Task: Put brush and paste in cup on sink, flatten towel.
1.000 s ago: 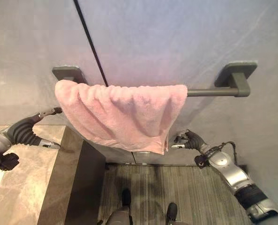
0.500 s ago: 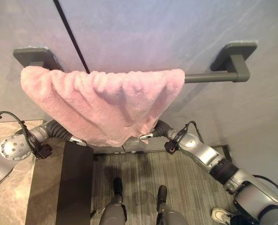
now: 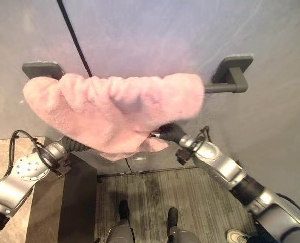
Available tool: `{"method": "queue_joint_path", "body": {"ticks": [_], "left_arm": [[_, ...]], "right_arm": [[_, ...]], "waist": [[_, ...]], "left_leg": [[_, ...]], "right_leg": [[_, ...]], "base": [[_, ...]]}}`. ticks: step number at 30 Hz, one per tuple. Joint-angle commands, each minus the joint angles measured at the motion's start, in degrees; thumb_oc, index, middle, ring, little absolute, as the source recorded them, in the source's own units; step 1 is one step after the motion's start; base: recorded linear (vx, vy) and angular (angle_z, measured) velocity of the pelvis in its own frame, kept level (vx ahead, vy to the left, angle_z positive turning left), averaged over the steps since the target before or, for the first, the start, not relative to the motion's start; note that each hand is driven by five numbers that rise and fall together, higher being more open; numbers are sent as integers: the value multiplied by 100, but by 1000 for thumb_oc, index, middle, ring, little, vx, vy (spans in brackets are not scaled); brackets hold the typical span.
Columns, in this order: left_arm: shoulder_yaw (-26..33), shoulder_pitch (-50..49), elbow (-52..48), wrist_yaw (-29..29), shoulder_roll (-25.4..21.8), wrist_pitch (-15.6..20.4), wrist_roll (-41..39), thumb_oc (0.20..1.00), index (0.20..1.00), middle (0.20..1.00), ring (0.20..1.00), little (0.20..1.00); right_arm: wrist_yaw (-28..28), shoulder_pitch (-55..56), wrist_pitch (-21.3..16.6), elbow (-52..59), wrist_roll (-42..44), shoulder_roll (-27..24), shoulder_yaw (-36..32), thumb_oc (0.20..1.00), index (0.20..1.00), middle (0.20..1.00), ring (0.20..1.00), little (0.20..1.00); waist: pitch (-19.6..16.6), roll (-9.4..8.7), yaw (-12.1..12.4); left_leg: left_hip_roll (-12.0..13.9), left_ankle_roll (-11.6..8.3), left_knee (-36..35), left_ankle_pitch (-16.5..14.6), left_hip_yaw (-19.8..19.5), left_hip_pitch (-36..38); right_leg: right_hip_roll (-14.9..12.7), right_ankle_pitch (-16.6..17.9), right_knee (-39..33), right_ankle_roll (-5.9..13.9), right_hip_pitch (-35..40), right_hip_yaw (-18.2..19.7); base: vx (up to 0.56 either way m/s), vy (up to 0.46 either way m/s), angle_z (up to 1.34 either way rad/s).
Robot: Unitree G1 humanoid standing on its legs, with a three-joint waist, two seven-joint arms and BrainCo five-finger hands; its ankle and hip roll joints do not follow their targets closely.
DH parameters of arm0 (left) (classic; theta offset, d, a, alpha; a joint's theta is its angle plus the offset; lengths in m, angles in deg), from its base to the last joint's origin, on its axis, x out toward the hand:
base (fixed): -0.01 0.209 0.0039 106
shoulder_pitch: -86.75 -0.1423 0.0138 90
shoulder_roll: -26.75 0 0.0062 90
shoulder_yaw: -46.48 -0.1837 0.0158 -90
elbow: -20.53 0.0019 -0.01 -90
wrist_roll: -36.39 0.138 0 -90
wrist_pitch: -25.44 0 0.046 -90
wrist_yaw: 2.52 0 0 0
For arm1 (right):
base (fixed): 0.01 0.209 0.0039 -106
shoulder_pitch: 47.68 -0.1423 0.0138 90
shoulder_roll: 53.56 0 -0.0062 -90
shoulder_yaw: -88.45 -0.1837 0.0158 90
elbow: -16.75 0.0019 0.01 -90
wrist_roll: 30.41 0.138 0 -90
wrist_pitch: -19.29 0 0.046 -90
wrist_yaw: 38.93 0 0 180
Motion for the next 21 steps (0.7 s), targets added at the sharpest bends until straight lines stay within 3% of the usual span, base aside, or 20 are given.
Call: {"method": "queue_joint_path", "body": {"ticks": [1, 2, 3, 4, 5, 6, 8, 9, 10, 14, 15, 17, 18, 19, 20, 21], "left_arm": [[-76, -79, 120, -834, 66, 286, -1354, 200, 200, 200, 200, 200], [-378, -294, 355, -1233, 805, 46, -1886, 200, 200, 200, 200, 200], [-571, -361, 527, -1293, 971, 16, -1729, 200, 200, 200, 200, 200], [-596, -343, 538, -1295, 973, 22, -1726, 200, 200, 200, 200, 200], [-707, -459, 392, -1188, 797, 194, -934, 200, 200, 200, 200, 200], [-707, -396, 160, -1212, 800, 187, -1022, 200, 200, 200, 200, 200], [-951, -361, 428, -1422, 1262, -1, -1811, 200, 200, 200, 200, 200], [-1173, -458, 806, -1276, 1328, 31, -1465, 200, 200, 200, 200, 200], [-1167, -568, 860, -1091, 1126, 90, -498, 200, 200, 200, 200, 200], [-1221, -396, 627, -781, 965, 166, -59, 200, 200, 200, 200, 200], [-1174, -270, 513, -1093, 1327, 62, -1394, 200, 200, 200, 200, 200], [-1174, -412, 760, -972, 1537, 68, -1255, 200, 200, 200, 200, 200], [-1014, -376, 371, -689, 1303, 209, -272, 200, 200, 200, 200, 200], [-1003, -382, 361, -686, 1300, 203, -271, 200, 200, 200, 200, 200], [-846, -274, -57, -695, 1287, 287, -574, 200, 200, 200, 200, 200], [-863, -236, 31, -826, 1626, 246, -1462, 200, 200, 200, 200, 200]], "right_arm": [[-808, 371, -701, 352, 854, 281, -265, 200, 200, 200, 200, 200], [-1047, 1317, -857, 384, 887, 481, -499, 200, 200, 200, 200, 200], [-943, 1623, -869, 375, 712, 574, -685, 200, 200, 200, 200, 200], [-940, 1640, -865, 385, 708, 570, -697, 200, 200, 200, 200, 200], [-691, 1983, -893, 74, 605, 875, -1025, 200, 200, 200, 200, 200], [-729, 1911, -995, 144, 506, 871, -1090, 200, 200, 200, 200, 200], [-1150, 2288, -850, 409, 1289, 952, -1001, 200, 200, 200, 200, 200], [-1016, 2399, -902, 294, 1094, 961, -1029, 200, 200, 200, 200, 200], [-837, 2388, -882, 128, 813, 1063, -1201, 200, 200, 200, 200, 200], [-485, 2016, -975, -272, 530, 1198, -1001, 200, 200, 200, 200, 200], [-850, 2065, -940, 273, 1091, 1135, -974, 200, 200, 200, 200, 200], [-686, 2121, -1031, 282, 817, 1038, -1080, 200, 200, 200, 200, 200], [-299, 1970, -1106, 75, 465, 1216, -1237, 200, 200, 200, 200, 200], [-298, 1963, -1107, 72, 464, 1221, -1234, 200, 200, 200, 200, 200], [-242, 1840, -1257, 235, 400, 1266, -1341, 200, 200, 200, 200, 200], [-480, 1967, -1273, 617, 833, 1314, -1363, 200, 200, 200, 200, 200]], "waist": [[-622, -144, -132], [-629, -142, -214], [-661, -127, -268], [-666, -123, -259], [-696, -73, -309], [-714, -66, -330], [-718, -75, -390], [-724, -61, -409], [-741, -37, -413], [-784, -10, -390], [-800, -7, -426], [-821, 3, -438], [-837, 33, -410], [-842, 31, -412], [-848, 44, -417], [-868, 43, -460]], "left_leg": [[298, -248, 36, -224, -57, 152], [320, -254, 36, -233, -63, 206], [339, -252, 36, -227, -54, 196], [340, -253, 36, -228, -57, 196], [360, -258, 36, -222, -71, 233], [375, -273, 36, -214, -79, 230], [388, -291, 36, -217, -87, 269], [394, -291, 36, -213, -84, 279], [399, -289, 36, -219, -84, 308], [413, -288, 36, -198, -82, 317], [435, -303, 36, -185, -55, 333], [443, -303, 36, -184, -44, 350], [443, -303, 36, -204, -63, 411], [445, -301, 36, -190, -63, 394], [446, -304, 36, -189, -77, 396], [451, -300, 36, -191, -63, 395]], "right_leg": [[-745, -55, 3, 645, 172, -66], [-721, -112, 3, 621, 233, -89], [-704, -117, 3, 609, 220, -85], [-703, -119, 3, 609, 221, -88], [-686, -148, 3, 596, 275, -107], [-676, -166, 3, 595, 282, -114], [-648, -204, 3, 581, 330, -127], [-633, -203, 3, 571, 343, -135], [-622, -211, 3, 565, 376, -136], [-616, -204, 3, 543, 387, -126], [-595, -216, 3, 544, 368, -90], [-583, -217, 3, 536, 375, -84], [-595, -236, 3, 522, 461, -104], [-592, -224, 3, 519, 443, -101], [-594, -234, 3, 520, 452, -104], [-589, -237, 3, 520, 433, -88]], "base": [[19, -35, 5], [20, -41, 3], [10, -30, 5], [14, -17, 12], [11, -15, 11], [14, -29, 5], [-5, -41, 0], [-9, -35, 3], [0, 0, 0], [-8, -5, 0], [-36, -23, 4], [-13, -7, 2], [0, 0, 0], [8, 0, -4], [0, 0, 0], [0, 0, 0]]}}
